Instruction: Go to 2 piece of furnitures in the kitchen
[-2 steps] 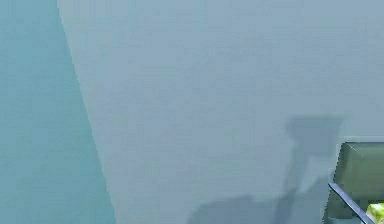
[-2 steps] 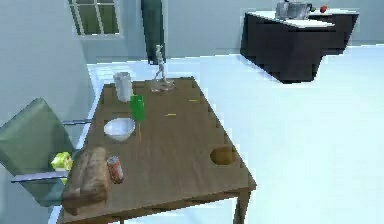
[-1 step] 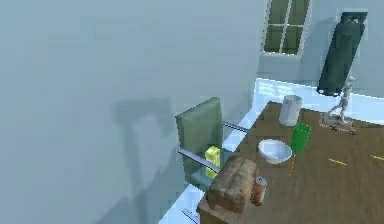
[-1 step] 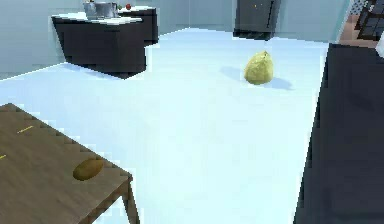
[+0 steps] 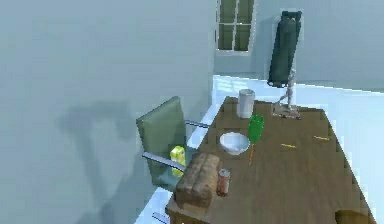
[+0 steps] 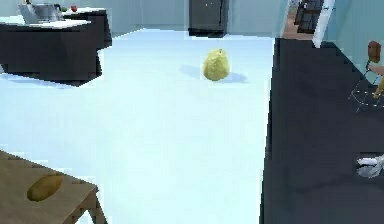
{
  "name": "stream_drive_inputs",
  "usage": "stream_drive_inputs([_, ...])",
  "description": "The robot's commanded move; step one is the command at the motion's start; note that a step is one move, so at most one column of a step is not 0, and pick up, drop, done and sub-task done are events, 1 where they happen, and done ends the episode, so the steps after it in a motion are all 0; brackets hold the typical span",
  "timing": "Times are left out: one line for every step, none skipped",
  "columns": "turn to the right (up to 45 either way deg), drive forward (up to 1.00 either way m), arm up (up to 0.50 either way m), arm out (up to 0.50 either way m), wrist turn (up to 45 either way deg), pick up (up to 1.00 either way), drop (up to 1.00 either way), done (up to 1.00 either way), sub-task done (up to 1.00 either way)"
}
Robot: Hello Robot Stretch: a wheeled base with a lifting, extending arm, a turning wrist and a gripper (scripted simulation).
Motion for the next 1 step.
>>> stream_drive_inputs([0.0,0.00,0.00,0.00,0.0,0.00,0.00,1.00,0.00])
